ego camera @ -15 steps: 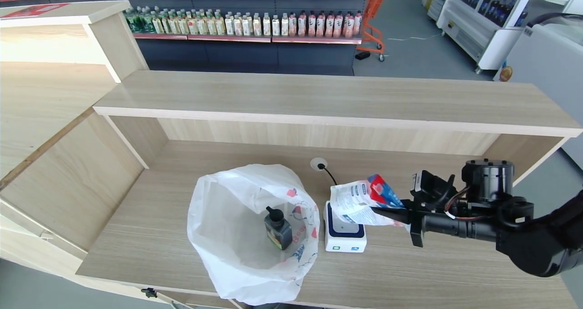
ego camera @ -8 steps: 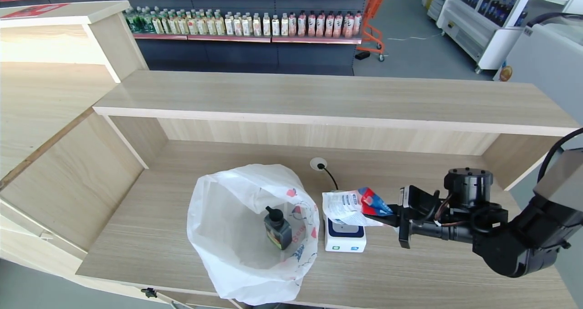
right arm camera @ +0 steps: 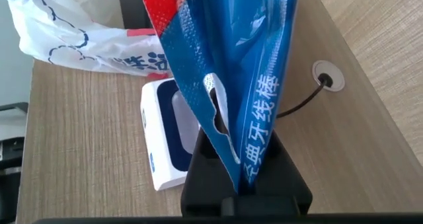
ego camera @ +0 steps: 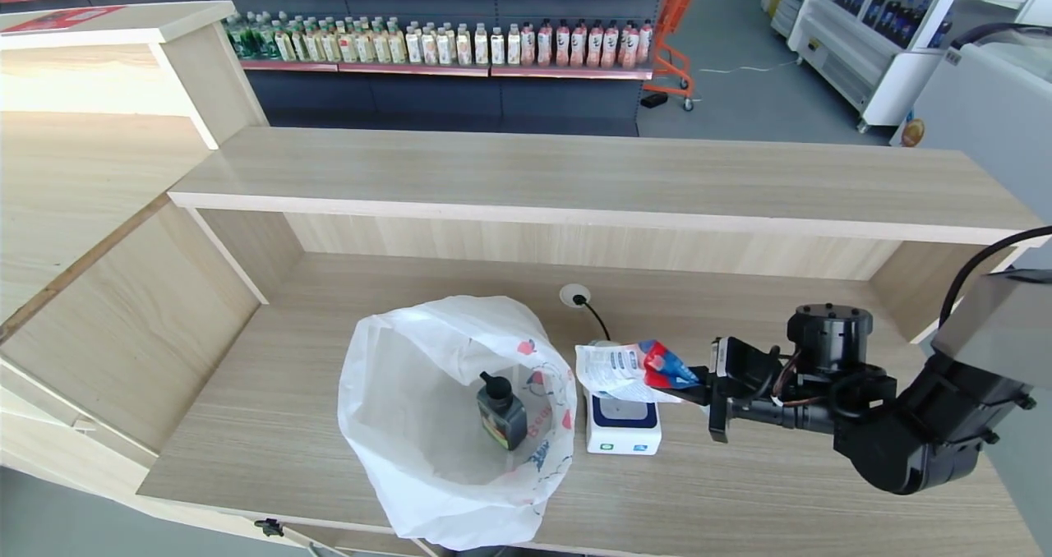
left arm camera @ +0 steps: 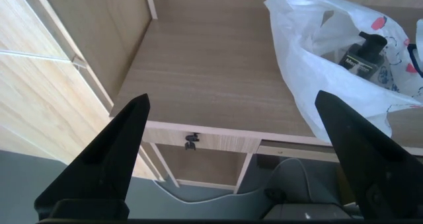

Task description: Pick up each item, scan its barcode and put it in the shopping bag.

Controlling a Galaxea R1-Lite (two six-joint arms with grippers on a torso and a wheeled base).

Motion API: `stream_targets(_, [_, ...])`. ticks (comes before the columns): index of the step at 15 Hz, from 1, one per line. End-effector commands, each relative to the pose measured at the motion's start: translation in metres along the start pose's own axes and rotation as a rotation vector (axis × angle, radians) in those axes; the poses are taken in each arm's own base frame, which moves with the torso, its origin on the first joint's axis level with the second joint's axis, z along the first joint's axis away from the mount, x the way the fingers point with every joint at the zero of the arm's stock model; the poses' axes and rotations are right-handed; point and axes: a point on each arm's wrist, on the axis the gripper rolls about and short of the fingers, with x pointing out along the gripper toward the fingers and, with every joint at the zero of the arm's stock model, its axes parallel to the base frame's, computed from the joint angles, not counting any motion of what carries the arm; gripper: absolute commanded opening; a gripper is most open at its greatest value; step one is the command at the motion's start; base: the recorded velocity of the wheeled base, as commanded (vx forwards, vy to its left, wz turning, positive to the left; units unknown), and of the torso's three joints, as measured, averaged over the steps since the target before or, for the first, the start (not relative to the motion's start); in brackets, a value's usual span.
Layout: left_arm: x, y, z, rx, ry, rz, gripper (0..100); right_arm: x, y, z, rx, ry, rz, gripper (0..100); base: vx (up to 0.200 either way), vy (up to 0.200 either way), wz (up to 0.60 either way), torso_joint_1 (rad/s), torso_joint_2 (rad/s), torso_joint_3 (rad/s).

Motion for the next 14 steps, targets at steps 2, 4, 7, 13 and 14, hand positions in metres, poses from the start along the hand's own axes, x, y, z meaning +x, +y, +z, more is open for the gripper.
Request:
stream_targets(2, [0.0,0.0,0.0,0.0,0.0,0.001,100,-0.001,-0.002,0.0,0.001,0.0,-0.006,0,0.0,0.0,0.0,0.0,0.0,0.0])
stream_targets(4, [0.0,0.0,0.0,0.0,0.0,0.001,100,-0.012,-0.011,0.023,0.017,-0.033,-0.042,0,0.0,0.0,0.0,0.0,0.0,0.0])
stream_targets(7, [0.0,0.0,0.0,0.0,0.0,0.001,100,-0.056,-0.028,0.089,0.246,-0.117,-0.143,0,0.0,0.0,0.0,0.0,0.0,0.0])
stream_targets(13, [0.0,0.0,0.0,0.0,0.0,0.001,100,-0.088,-0.008,0.129,1.121,0.127,-0.356,0,0.0,0.0,0.0,0.0,0.0,0.0])
stream_targets(14, [0.0,0.0,0.0,0.0,0.0,0.001,100,-0.085,-0.007,0.131,1.176,0.119,-0.362,0,0.0,0.0,0.0,0.0,0.0,0.0])
